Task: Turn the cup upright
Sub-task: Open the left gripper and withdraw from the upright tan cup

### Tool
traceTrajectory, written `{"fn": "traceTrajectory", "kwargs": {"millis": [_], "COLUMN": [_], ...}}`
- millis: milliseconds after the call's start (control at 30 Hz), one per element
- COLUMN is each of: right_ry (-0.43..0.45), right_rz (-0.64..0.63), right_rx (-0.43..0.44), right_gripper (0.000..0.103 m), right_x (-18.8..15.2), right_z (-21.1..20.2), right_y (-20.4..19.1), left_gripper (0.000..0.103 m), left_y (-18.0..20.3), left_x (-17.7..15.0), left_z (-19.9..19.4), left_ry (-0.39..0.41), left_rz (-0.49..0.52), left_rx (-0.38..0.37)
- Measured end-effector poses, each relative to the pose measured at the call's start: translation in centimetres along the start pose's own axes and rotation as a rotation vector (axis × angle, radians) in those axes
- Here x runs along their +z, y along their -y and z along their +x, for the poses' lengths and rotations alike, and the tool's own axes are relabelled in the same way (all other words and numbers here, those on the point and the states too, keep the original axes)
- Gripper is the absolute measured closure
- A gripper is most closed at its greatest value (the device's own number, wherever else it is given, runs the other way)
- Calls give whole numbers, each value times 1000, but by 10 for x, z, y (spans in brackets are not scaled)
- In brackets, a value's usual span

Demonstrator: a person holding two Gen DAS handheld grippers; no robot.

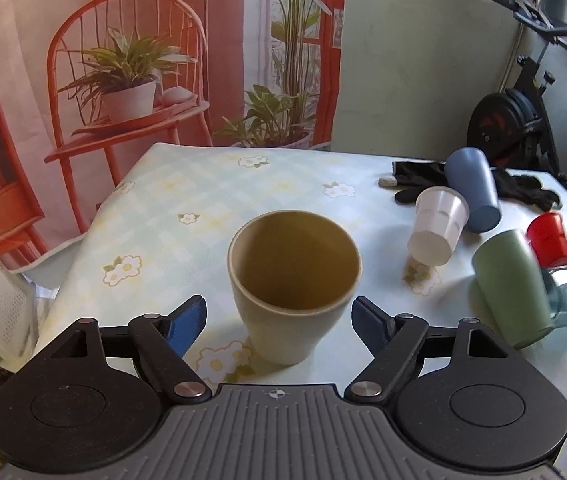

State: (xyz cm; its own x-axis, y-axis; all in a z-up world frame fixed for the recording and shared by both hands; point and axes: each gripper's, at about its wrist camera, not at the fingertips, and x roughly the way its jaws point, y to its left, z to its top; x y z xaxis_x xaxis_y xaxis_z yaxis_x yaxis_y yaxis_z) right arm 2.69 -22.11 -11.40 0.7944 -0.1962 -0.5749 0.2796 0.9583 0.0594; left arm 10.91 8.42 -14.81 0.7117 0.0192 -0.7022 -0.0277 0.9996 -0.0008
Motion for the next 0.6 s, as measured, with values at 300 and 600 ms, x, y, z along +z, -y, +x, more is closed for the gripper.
{"fn": "traceTrajectory", "kwargs": {"millis": [300,600], "right_ry": [6,23], "right_rz": [-49,-95], "right_rx": [44,109], "right_gripper": [2,0], "right_x": [21,41], "right_z": [-21,-54], "right_y": [-23,-49], "left_gripper": [16,5], "left_y": [-11,2], "left_x": [10,26], "left_z": [-57,-126], "left_ry": [16,104], "left_rz": [-1,-10], "left_rx": [-8,0]}}
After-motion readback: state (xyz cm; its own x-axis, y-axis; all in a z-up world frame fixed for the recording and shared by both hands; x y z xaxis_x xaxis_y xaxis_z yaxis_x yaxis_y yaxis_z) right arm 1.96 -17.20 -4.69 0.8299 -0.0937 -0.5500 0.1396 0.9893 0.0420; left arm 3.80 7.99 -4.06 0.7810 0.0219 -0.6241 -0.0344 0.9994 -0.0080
